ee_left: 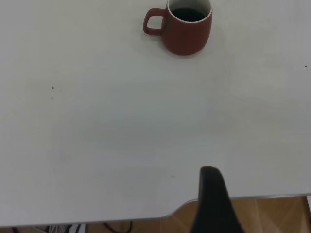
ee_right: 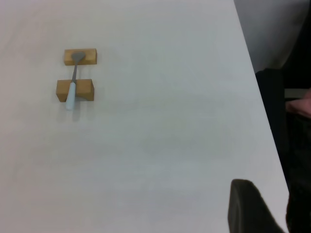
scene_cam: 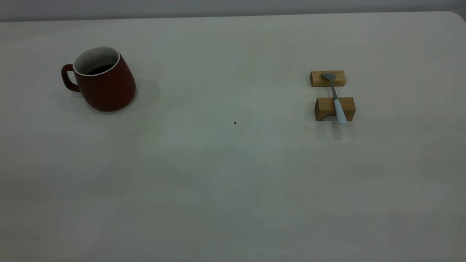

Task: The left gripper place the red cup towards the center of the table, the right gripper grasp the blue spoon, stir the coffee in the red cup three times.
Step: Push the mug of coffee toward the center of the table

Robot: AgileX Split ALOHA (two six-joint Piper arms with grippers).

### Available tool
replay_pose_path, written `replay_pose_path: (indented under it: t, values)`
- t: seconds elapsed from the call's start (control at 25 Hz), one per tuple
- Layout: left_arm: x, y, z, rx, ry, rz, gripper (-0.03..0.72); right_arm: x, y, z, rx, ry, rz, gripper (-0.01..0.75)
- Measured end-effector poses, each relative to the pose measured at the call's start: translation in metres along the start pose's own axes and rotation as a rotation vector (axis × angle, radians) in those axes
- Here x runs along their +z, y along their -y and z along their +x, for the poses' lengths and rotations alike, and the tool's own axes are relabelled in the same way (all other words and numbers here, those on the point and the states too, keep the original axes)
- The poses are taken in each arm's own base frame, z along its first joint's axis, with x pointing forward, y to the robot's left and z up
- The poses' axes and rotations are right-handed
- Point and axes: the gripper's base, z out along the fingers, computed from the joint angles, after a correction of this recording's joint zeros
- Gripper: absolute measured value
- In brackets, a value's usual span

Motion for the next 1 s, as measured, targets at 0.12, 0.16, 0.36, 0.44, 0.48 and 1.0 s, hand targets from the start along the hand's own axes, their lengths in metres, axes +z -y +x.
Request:
replay_pose_path:
  t: [0.12, 0.16, 0.36, 0.44, 0.48, 1.0]
  values:
    - [0.0, 0.0, 0.0, 0.0, 0.0, 0.0, 0.554, 0.0, 0.0, 0.0, 0.0, 0.0, 0.0, 0.238]
    - [0.0, 0.0, 0.0, 0.0, 0.0, 0.0, 0.554, 0.0, 0.0, 0.0, 0.0, 0.0, 0.0, 0.238]
    - [0.0, 0.0, 0.0, 0.0, 0.0, 0.0, 0.554, 0.0, 0.0, 0.0, -0.001, 0.0, 0.0, 0.238]
    - [0.0, 0.0, 0.0, 0.0, 0.0, 0.0, 0.554, 0.0, 0.0, 0.0, -0.001, 0.0, 0.0, 0.238]
    - [0.0, 0.0, 0.0, 0.0, 0.0, 0.0, 0.554, 0.0, 0.0, 0.0, -0.001, 0.0, 0.0, 0.238]
    - [0.0, 0.001, 0.0, -0.003, 0.0, 0.011, 0.554, 0.0, 0.0, 0.0, 0.0, 0.0, 0.0, 0.238]
